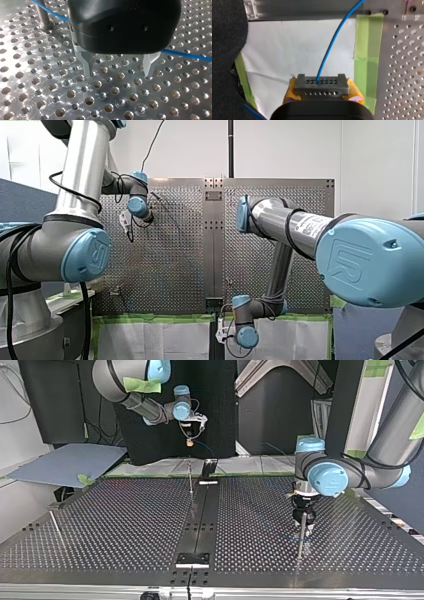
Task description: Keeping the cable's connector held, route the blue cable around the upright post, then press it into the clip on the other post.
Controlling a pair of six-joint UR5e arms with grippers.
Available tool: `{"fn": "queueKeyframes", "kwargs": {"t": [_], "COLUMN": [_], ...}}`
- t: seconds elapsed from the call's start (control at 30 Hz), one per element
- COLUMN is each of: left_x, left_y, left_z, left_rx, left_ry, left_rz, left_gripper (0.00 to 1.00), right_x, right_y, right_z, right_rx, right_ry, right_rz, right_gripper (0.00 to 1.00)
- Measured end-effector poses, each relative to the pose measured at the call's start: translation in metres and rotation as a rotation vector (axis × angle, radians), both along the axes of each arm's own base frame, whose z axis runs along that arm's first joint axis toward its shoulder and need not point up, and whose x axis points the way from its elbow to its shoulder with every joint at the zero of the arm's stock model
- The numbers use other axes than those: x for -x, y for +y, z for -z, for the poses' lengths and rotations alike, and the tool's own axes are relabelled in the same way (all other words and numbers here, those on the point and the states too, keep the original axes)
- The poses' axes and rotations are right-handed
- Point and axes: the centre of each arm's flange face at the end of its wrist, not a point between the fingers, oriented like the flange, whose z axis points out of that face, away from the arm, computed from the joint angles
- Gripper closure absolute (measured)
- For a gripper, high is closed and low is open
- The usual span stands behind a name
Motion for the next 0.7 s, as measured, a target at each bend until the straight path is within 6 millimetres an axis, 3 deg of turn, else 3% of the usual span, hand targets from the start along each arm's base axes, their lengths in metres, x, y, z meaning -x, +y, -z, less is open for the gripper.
{"fn": "queueKeyframes", "kwargs": {"t": [0.37, 0.7], "left_x": [0.0, 0.0], "left_y": [0.0, 0.001], "left_z": [0.0, 0.0], "left_rx": [0.002, 0.014], "left_ry": [-0.002, -0.001], "left_rz": [-0.002, -0.005], "left_gripper": [0.0, 0.0], "right_x": [0.024, 0.033], "right_y": [-0.001, 0.0], "right_z": [0.005, -0.031], "right_rx": [0.002, 0.069], "right_ry": [0.008, 0.01], "right_rz": [0.03, 0.053], "right_gripper": [1.0, 1.0]}}
